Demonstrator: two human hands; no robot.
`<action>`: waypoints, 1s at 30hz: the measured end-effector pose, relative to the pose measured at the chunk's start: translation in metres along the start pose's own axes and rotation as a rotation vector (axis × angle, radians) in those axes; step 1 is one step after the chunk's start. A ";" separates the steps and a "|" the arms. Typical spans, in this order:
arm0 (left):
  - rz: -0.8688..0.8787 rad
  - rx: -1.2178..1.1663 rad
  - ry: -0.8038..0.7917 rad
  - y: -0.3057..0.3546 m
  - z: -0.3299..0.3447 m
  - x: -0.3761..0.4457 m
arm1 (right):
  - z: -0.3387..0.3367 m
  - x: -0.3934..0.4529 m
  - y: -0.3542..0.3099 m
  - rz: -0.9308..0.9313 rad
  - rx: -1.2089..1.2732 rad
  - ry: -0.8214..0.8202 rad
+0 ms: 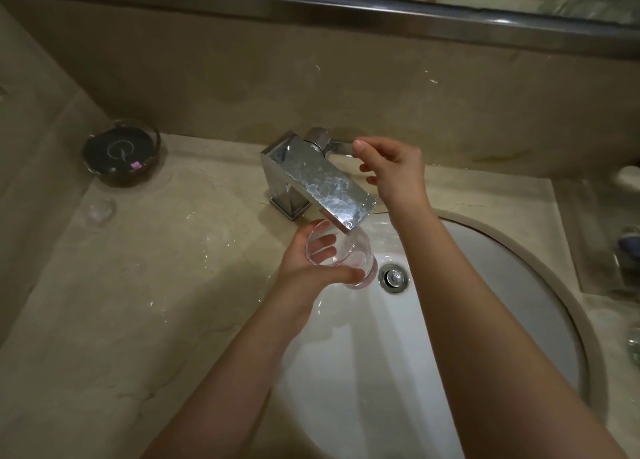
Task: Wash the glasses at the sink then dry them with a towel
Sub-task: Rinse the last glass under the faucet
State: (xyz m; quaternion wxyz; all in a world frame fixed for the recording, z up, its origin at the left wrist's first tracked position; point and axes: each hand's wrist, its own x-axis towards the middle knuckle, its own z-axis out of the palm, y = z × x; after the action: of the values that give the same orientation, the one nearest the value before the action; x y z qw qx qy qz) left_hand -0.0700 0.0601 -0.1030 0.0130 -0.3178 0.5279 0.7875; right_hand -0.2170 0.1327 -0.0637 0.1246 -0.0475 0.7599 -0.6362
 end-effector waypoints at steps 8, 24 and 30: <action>-0.047 -0.128 -0.090 -0.003 -0.002 0.004 | -0.025 -0.065 0.051 0.751 0.095 -0.055; 0.028 0.353 -0.279 0.012 0.016 0.006 | -0.054 -0.107 0.078 0.540 0.448 -0.261; -0.005 0.332 -0.404 0.017 0.015 0.012 | -0.066 -0.105 0.082 0.407 0.493 -0.291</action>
State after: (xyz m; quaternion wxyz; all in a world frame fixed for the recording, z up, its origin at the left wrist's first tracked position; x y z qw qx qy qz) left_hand -0.0932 0.0610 -0.0918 0.1721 -0.1487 0.6359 0.7375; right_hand -0.1254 0.2354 -0.1198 0.3636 0.0463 0.5515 -0.7493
